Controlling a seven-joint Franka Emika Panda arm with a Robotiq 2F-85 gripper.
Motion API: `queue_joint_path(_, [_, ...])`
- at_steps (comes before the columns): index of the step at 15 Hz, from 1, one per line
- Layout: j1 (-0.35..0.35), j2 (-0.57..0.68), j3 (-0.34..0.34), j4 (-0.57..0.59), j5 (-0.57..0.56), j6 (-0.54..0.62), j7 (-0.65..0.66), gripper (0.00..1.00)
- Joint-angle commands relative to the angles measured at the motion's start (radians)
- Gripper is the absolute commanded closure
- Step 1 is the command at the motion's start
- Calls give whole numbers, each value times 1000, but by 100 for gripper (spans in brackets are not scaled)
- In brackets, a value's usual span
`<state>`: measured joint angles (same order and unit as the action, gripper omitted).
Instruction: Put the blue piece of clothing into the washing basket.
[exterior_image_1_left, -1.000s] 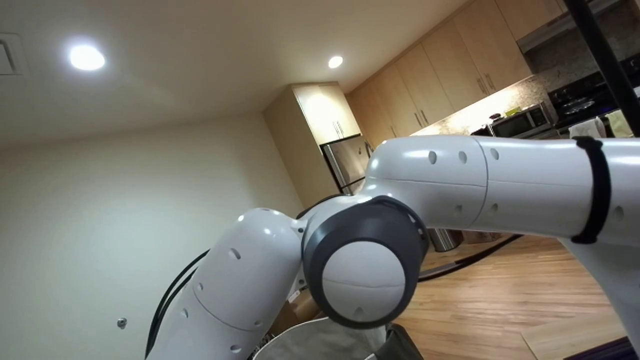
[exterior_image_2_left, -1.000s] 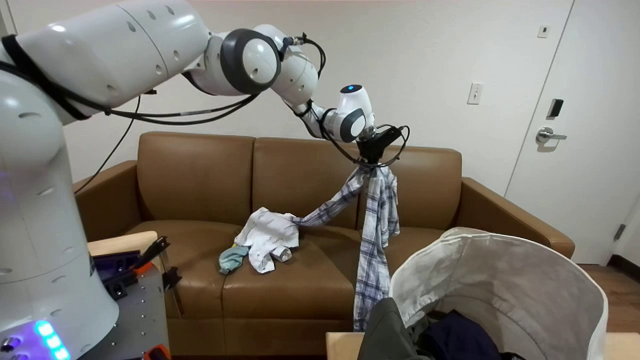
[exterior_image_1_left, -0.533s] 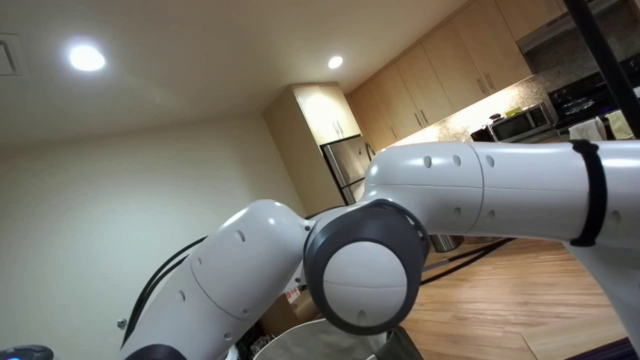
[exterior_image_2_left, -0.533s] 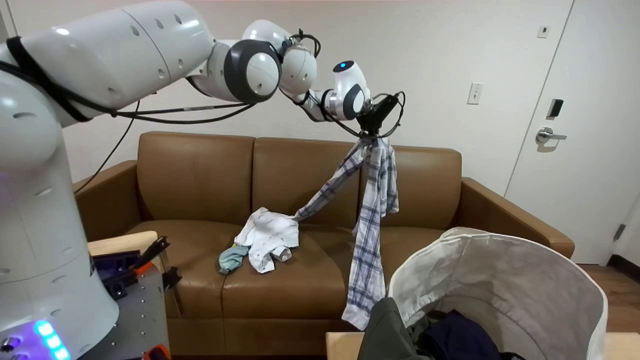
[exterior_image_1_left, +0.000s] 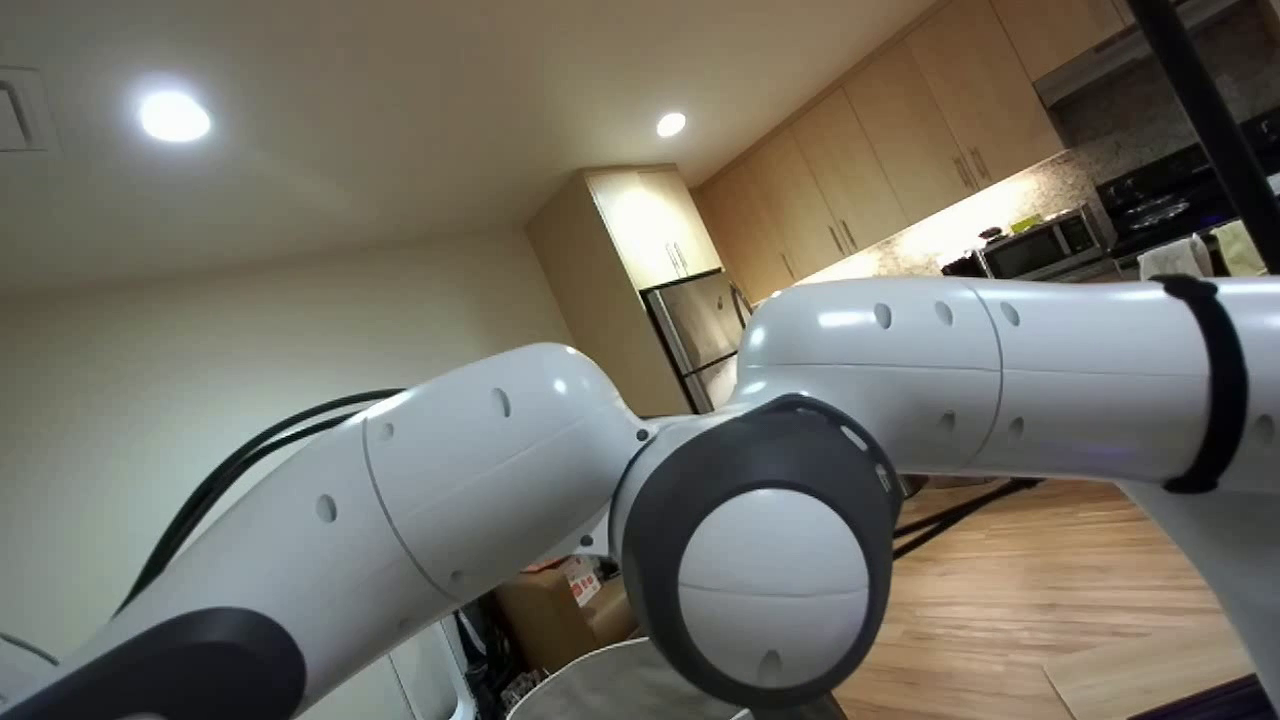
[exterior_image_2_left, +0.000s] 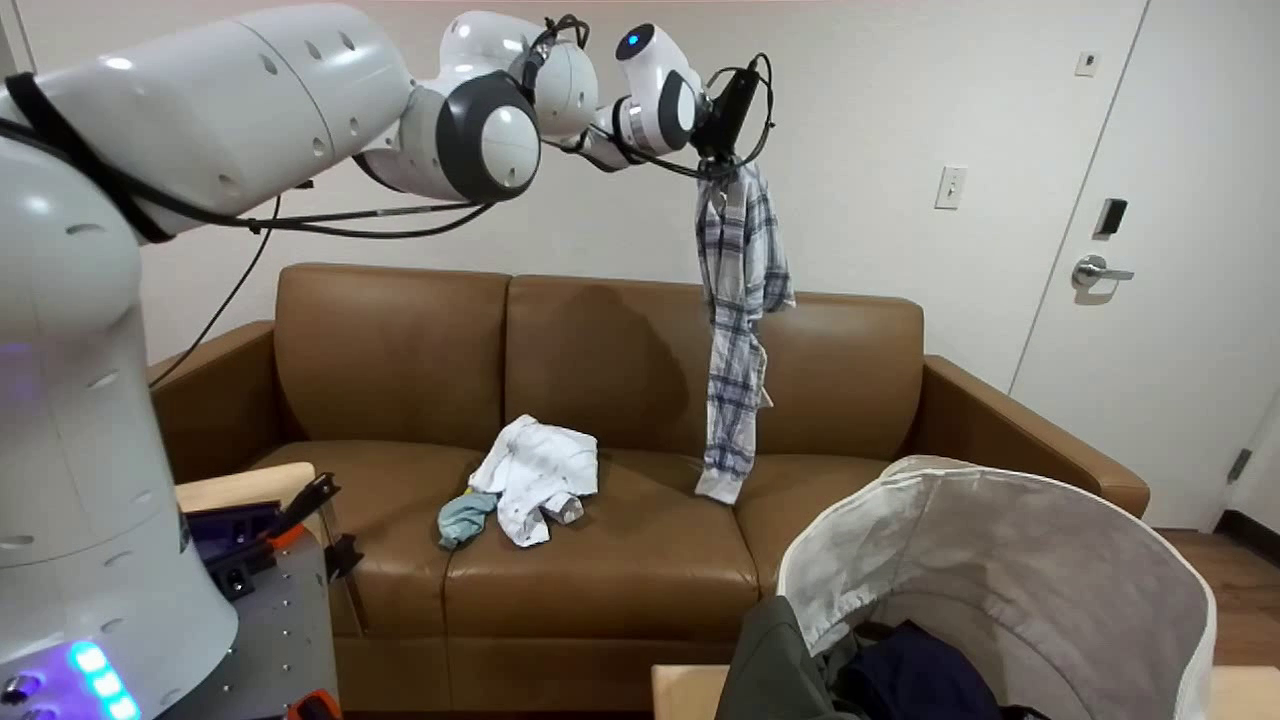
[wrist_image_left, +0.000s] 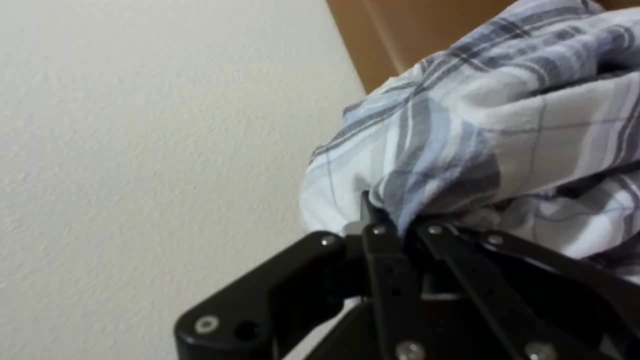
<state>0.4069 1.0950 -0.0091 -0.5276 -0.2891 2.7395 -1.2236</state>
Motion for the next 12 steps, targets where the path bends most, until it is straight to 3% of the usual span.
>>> queue_joint_path(1, [7,74,8,130,-2,18,5,95])
queue_joint_path(4, [-11,112,41,113,43,-27,30,95])
queue_joint_path(9, [-33,249,38,94,70,-163,144,95])
queue_joint_path(12, [-41,335,85,92,119,-266,156,95])
